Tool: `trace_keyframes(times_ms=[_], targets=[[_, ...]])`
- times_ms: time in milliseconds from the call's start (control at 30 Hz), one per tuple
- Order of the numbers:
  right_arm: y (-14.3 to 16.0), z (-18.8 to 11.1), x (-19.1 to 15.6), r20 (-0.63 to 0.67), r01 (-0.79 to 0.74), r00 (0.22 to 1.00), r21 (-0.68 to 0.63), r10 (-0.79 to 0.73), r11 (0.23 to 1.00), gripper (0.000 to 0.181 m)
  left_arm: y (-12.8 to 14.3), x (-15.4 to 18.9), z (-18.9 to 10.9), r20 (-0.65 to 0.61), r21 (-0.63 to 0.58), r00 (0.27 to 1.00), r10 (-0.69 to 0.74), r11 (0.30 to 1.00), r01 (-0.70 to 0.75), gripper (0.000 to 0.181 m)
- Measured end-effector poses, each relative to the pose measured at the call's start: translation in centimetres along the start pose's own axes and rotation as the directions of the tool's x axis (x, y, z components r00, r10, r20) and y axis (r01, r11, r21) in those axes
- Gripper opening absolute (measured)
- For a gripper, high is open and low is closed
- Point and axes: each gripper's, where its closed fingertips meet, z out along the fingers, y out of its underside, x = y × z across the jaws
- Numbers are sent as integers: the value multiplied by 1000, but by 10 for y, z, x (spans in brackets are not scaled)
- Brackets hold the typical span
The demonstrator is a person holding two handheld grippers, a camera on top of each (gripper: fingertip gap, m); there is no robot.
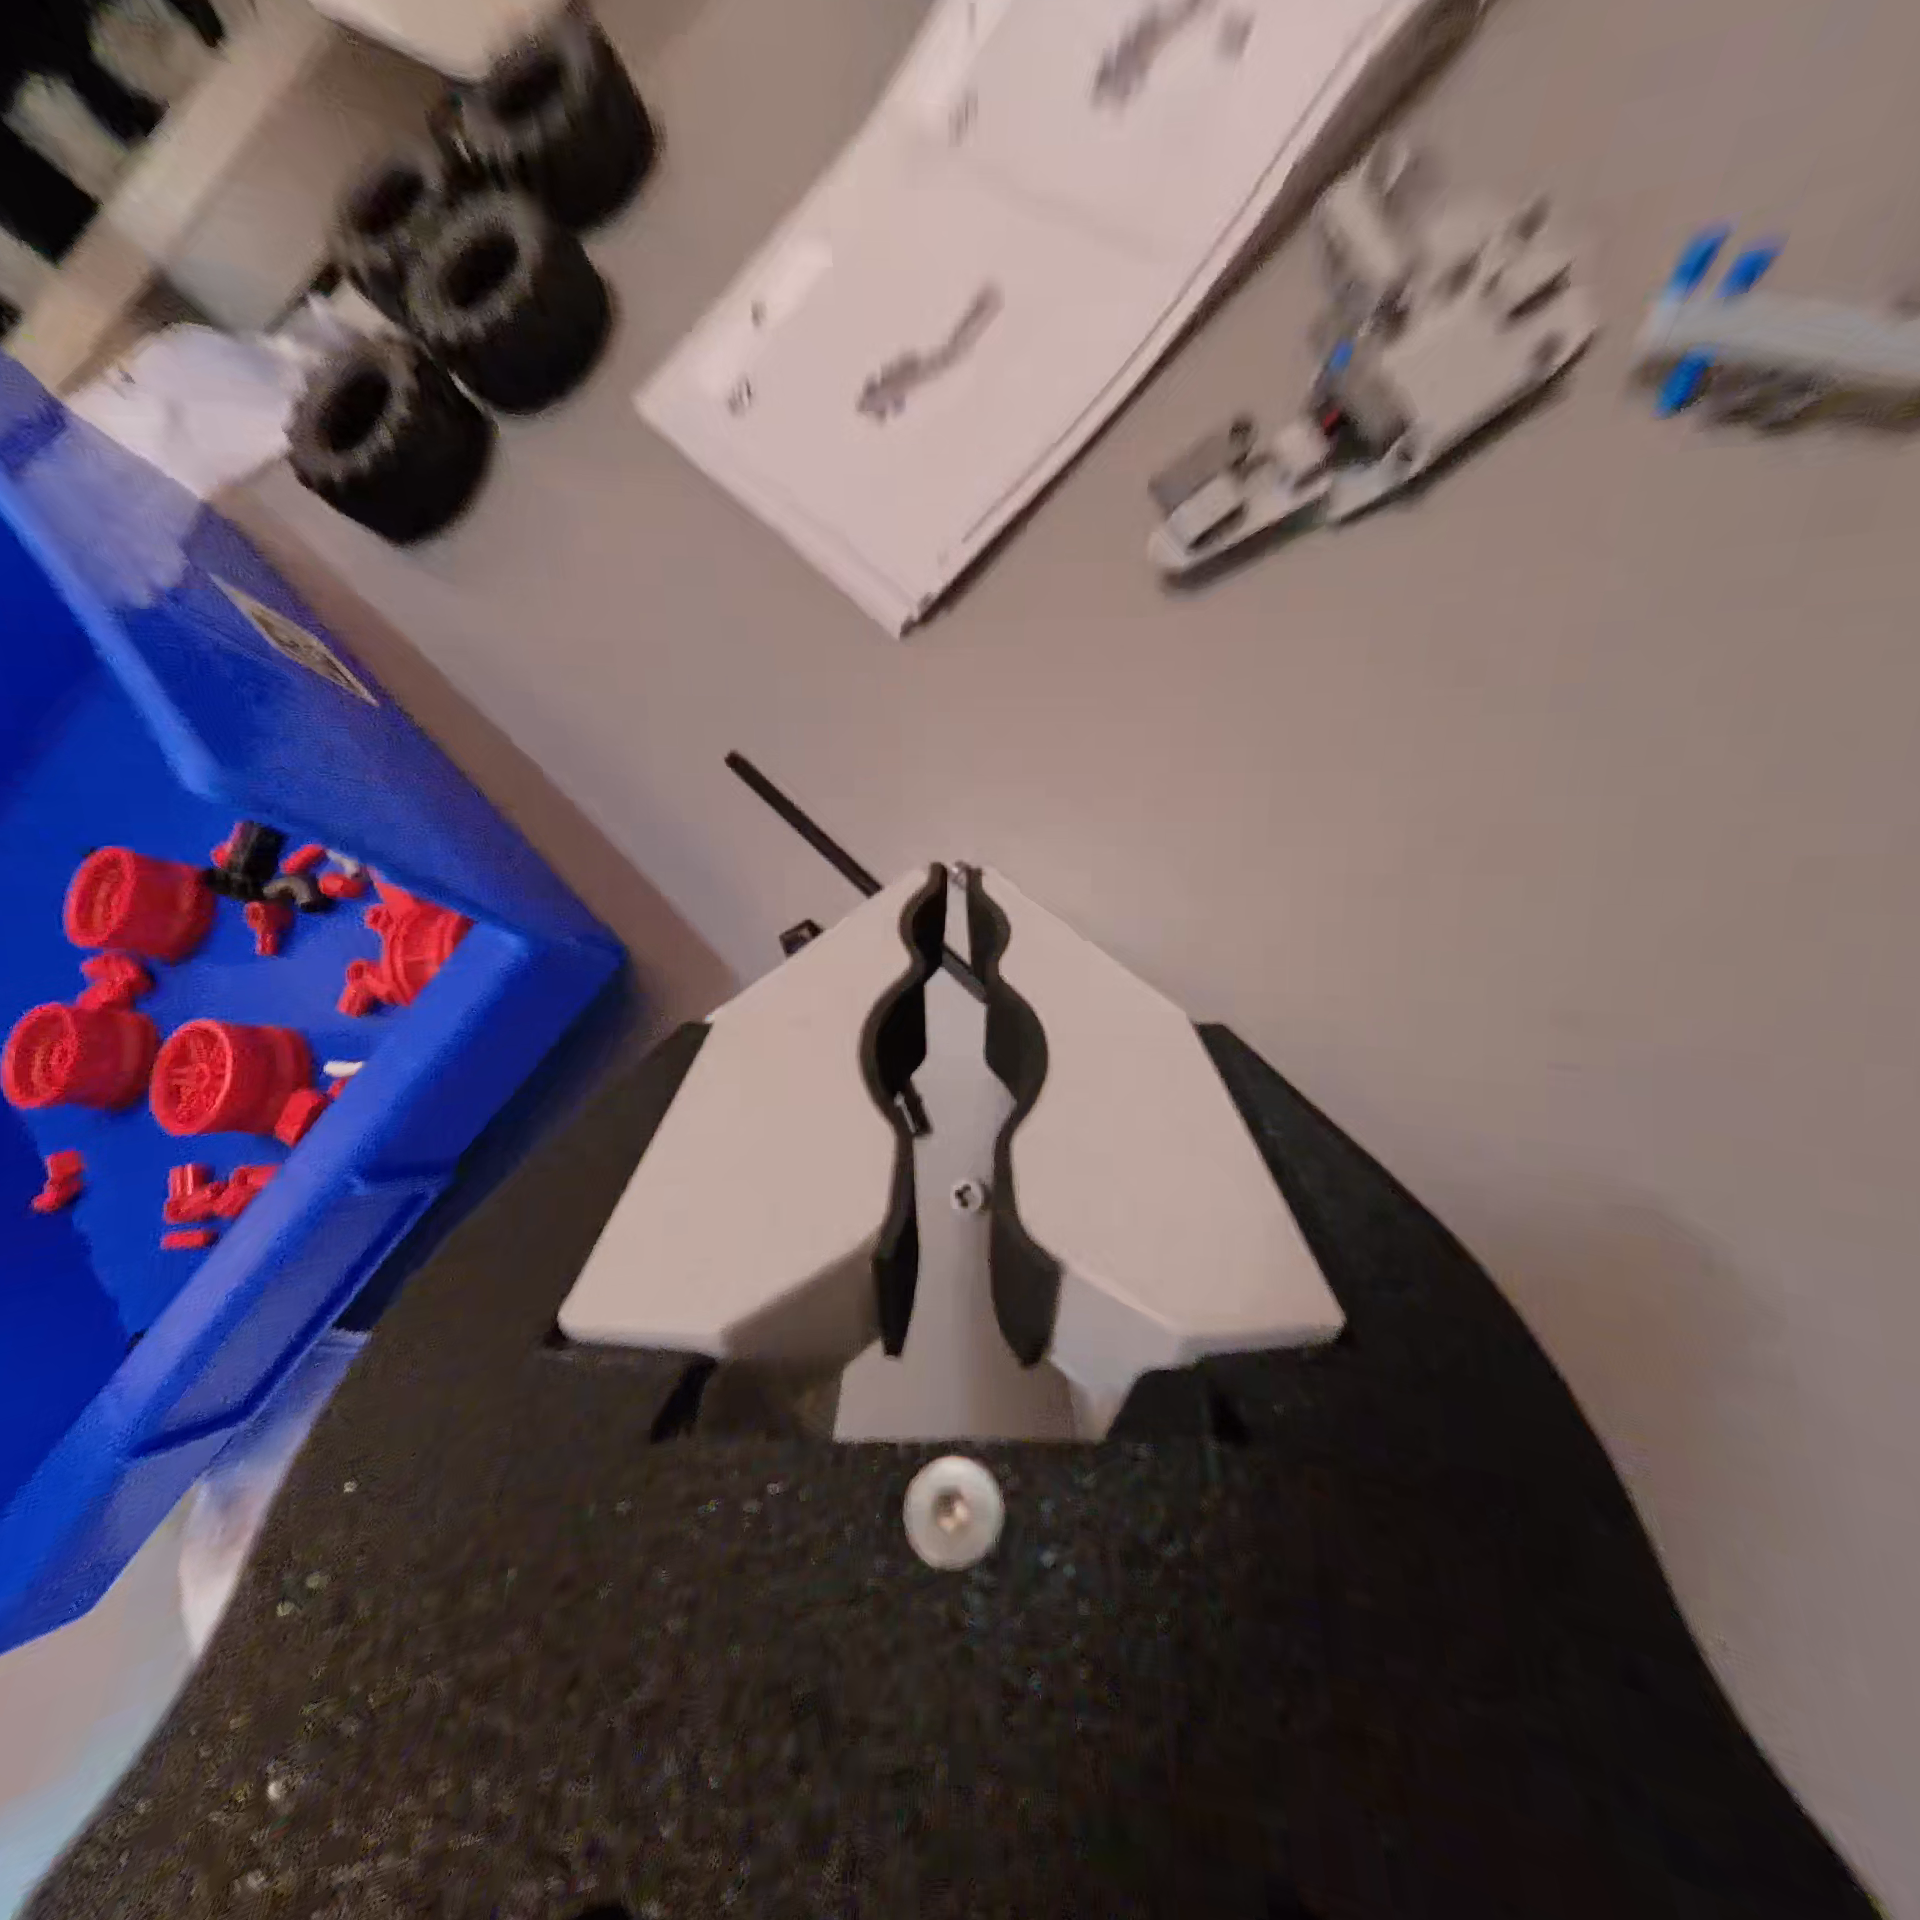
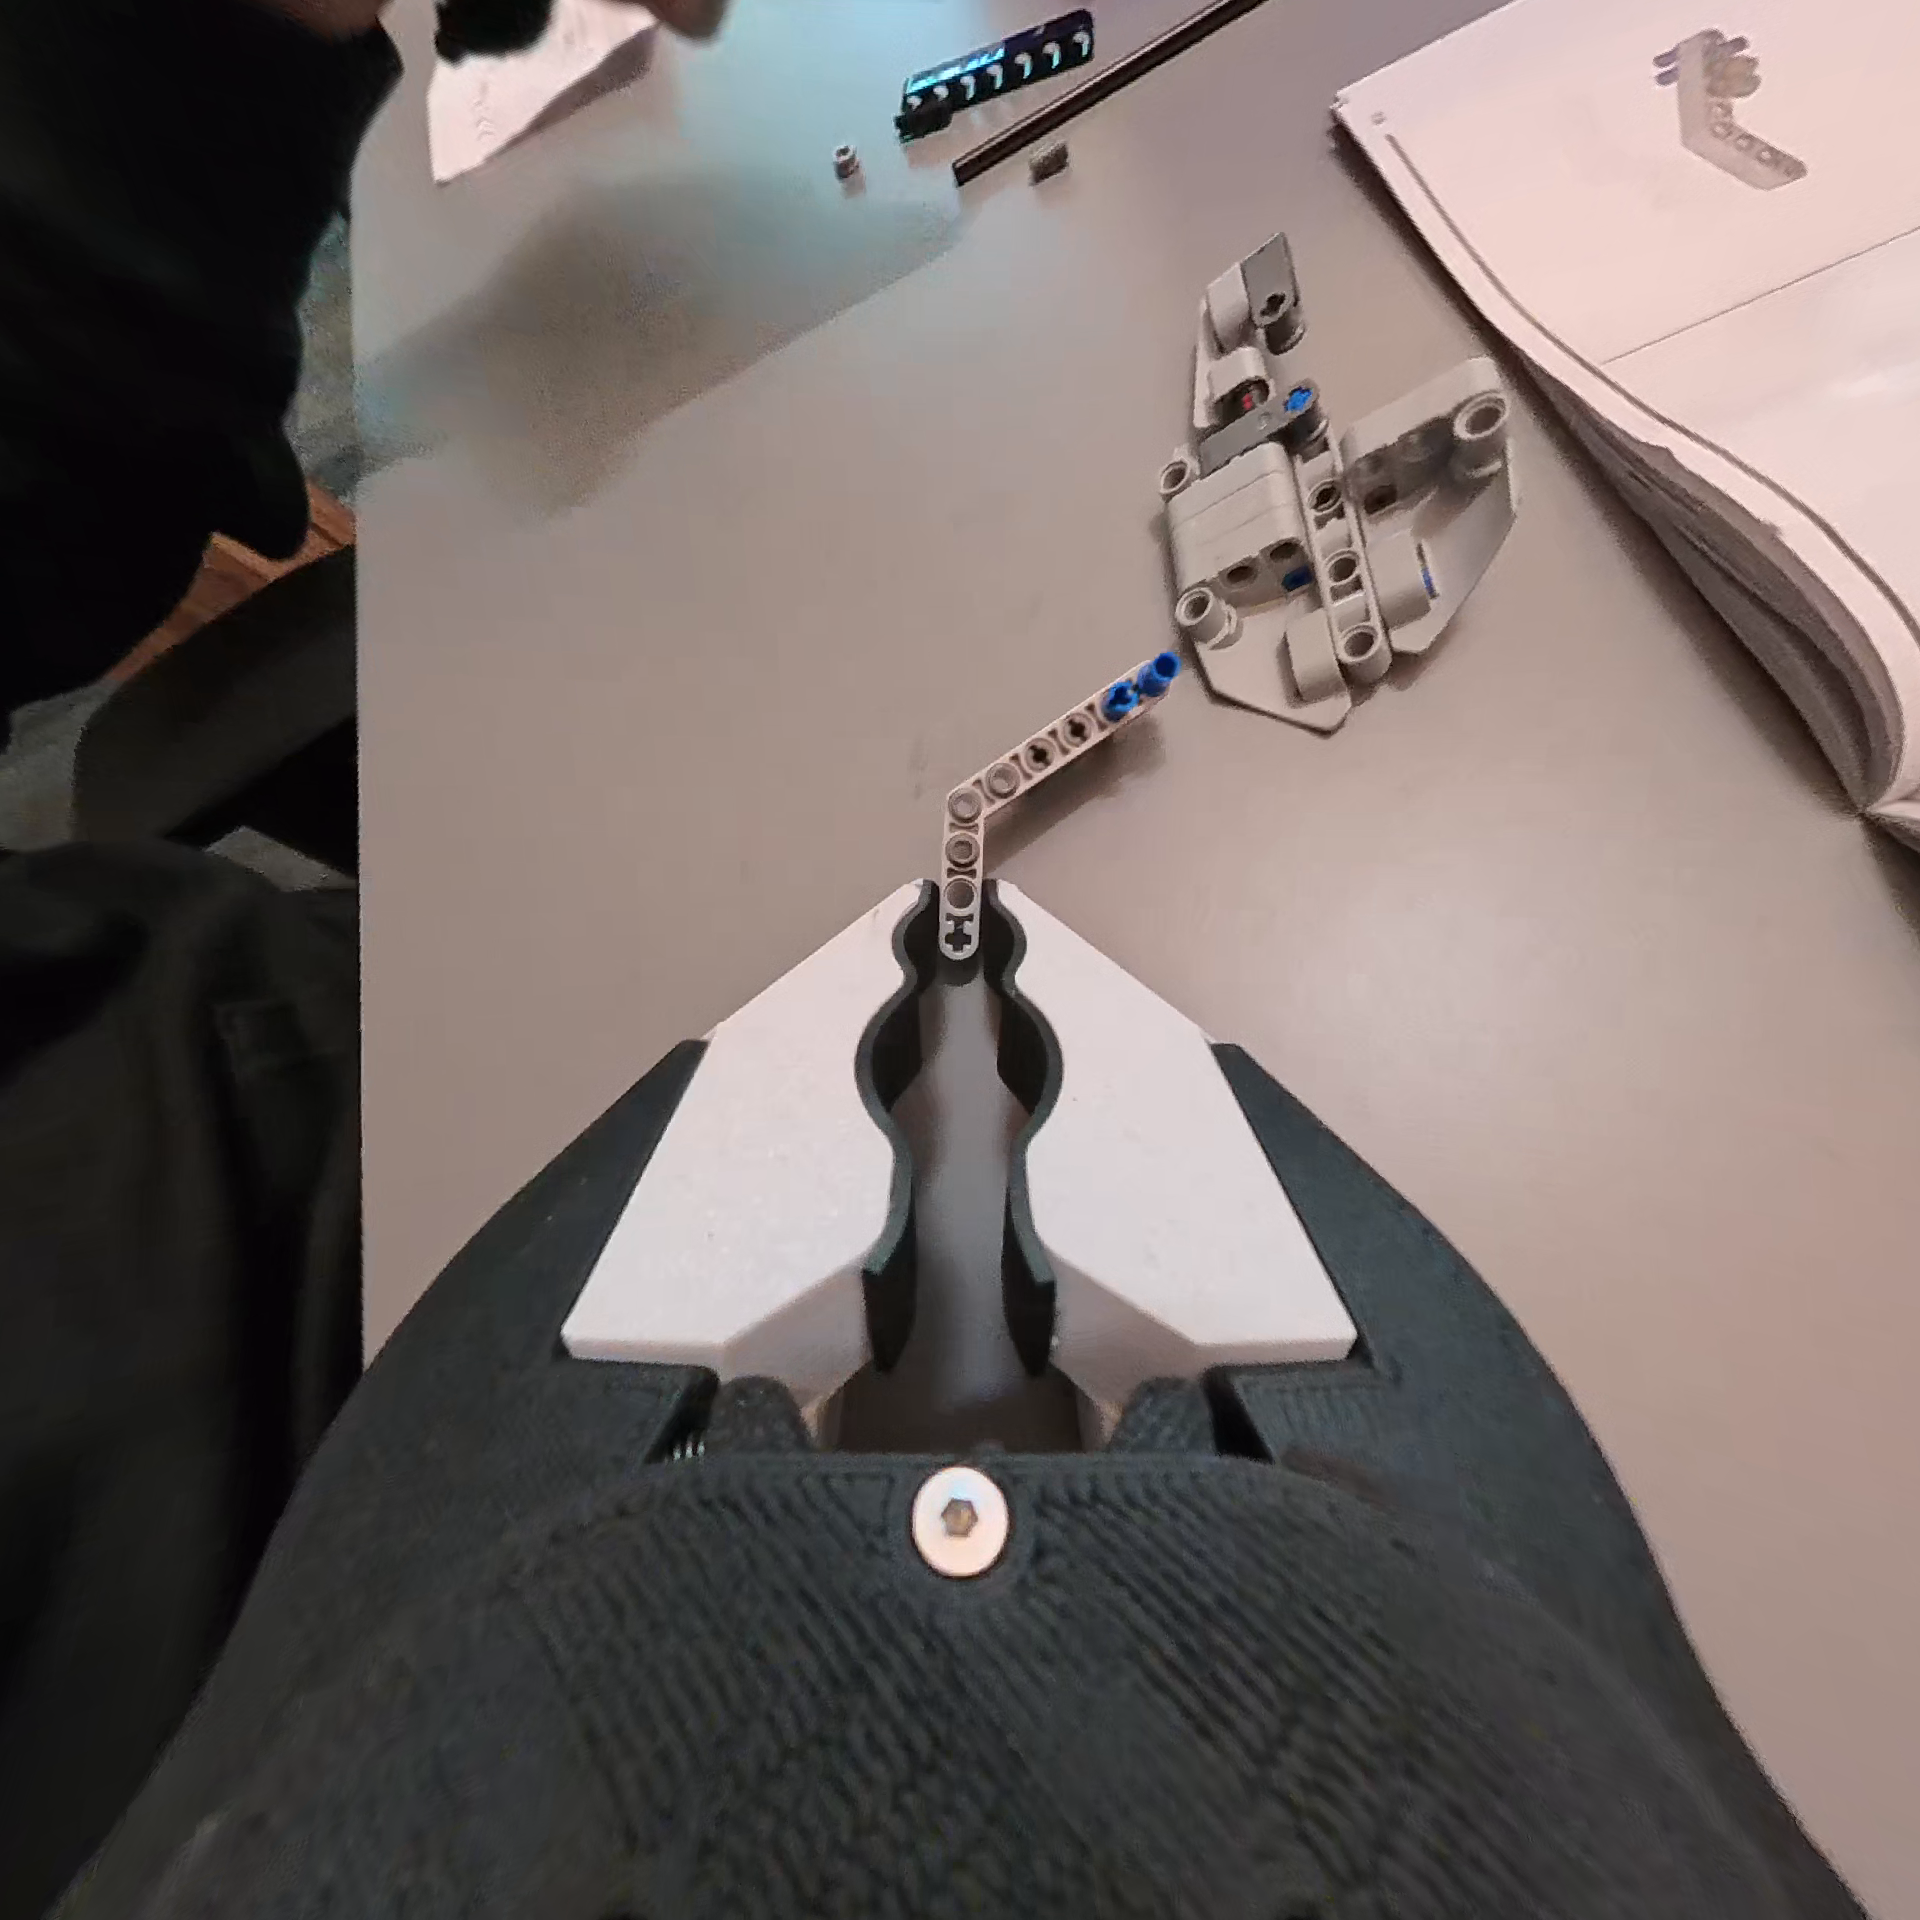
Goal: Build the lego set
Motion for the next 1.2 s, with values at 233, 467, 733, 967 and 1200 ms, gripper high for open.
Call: trace_keyframes(times_ms=[233,467,733,967,1200], targets=[[-6,2,-1,-49,-3,999,32,5,999,33,13,-1,26,-36,-137,989,-145,981,139,2],[-12,-20,1,-74,68,995,72,-62,995,43,16,2,26,-31,-145,984,-178,975,172,2],[-28,-41,-3,-38,100,995,176,-94,979,40,-39,30,10,-128,217,992,-21,975,49,2],[-69,-72,-45,363,-143,930,498,-57,855,42,-153,133,-67,-358,763,897,259,634,122,2],[-88,-120,-69,817,-613,576,464,-40,639,26,-189,179,-88,-260,897,845,467,441,33,2]])
